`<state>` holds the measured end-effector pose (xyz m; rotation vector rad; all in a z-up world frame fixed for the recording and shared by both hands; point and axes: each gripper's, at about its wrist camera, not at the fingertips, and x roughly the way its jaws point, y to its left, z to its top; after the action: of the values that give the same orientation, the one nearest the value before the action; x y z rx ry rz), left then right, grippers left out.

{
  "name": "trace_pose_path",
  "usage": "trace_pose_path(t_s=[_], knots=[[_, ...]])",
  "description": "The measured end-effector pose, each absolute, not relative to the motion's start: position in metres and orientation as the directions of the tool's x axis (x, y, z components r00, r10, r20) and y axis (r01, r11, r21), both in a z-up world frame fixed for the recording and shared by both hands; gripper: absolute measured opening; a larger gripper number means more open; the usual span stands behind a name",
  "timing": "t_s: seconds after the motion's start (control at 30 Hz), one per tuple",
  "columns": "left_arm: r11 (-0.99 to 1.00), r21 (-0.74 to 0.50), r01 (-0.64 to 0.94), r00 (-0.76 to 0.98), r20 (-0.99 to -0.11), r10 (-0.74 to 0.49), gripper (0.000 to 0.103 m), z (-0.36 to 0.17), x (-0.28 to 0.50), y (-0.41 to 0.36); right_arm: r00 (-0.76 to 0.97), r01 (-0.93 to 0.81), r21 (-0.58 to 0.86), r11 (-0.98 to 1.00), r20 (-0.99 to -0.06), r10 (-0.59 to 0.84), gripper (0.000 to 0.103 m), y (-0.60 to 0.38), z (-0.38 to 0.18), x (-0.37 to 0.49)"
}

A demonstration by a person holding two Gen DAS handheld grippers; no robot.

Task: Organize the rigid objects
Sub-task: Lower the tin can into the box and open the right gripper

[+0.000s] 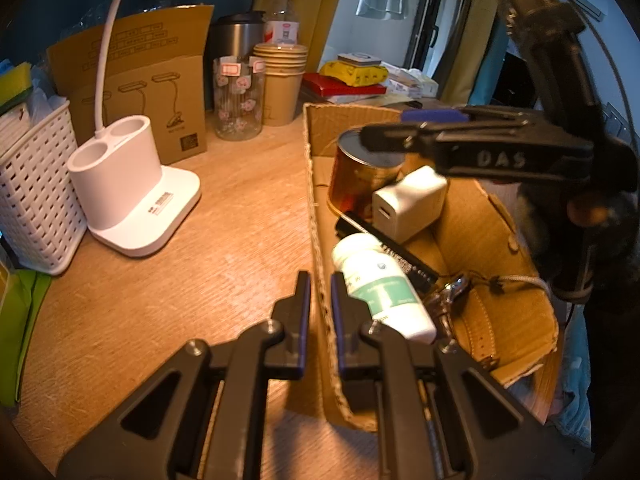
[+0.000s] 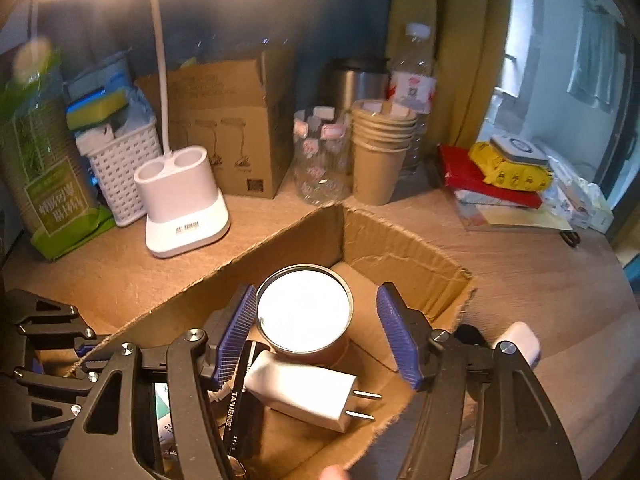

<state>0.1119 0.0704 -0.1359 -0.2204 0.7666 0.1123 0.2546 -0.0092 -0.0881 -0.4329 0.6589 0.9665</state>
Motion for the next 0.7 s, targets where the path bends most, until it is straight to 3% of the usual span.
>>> trace_pose_path(t_s=[0.7], knots=[[0.971,-0.156,-0.181,0.716,-0.698,0.022,0.011,-0.136,0.112,0.070,0.529,-0.760,-0.026,0.649,-0.606,0.594,0.066,-0.074,-0.057,0.265]])
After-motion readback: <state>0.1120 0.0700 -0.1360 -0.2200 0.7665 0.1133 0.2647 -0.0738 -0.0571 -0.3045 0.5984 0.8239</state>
